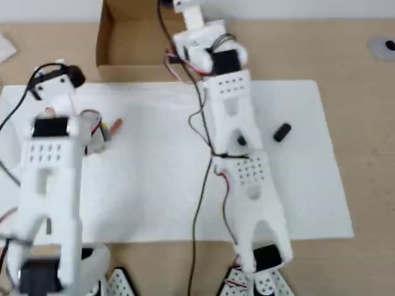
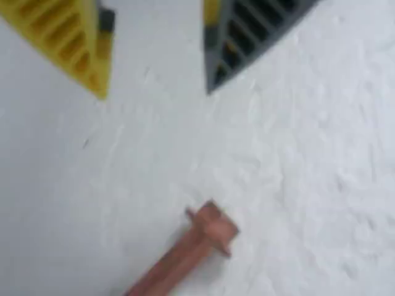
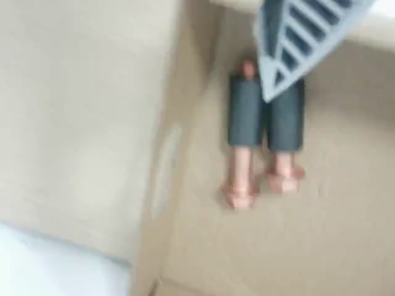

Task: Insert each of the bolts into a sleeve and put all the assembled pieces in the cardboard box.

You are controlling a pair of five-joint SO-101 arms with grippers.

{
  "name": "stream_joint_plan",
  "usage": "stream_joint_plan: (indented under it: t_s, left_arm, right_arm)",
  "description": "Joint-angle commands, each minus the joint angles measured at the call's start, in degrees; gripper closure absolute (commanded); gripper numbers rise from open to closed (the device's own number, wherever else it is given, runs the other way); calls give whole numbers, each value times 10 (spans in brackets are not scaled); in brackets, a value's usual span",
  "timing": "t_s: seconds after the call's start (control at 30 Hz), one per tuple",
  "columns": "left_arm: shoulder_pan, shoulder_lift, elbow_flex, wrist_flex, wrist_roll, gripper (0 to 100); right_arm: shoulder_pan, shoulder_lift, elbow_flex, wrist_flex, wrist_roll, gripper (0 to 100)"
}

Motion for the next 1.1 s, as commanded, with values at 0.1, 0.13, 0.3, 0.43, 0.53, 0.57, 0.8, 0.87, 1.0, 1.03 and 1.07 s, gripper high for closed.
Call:
stream_joint_plan:
  t_s: [0.1,0.13,0.3,0.43,0.53,0.57,0.8,0.87,1.0,1.03,1.07]
  left_arm:
    - [-11,119,-122,74,-148,883]
    - [-18,129,-123,77,-178,883]
    - [-53,150,-127,38,-246,883]
    - [-76,150,-131,-4,-250,883]
    - [-65,151,-130,-9,-275,883]
    - [-56,151,-126,-8,-288,883]
    - [-25,152,-87,-10,-380,883]
    - [-26,153,-84,-10,-399,883]
    - [-36,153,-67,-29,-447,882]
    - [-38,153,-60,-45,-457,881]
    - [-39,153,-52,-62,-464,881]
  right_arm:
    - [9,-105,-29,116,4,630]
    - [9,-110,-29,127,4,630]
    - [9,-136,-29,166,4,630]
    - [9,-148,-29,185,3,630]
    - [9,-153,-29,190,3,630]
    - [9,-154,-29,190,3,630]
    - [9,-155,-29,190,4,629]
    - [9,-155,-29,190,5,629]
    - [10,-155,-29,191,5,630]
    - [10,-155,-29,193,5,630]
    - [10,-155,-29,197,5,630]
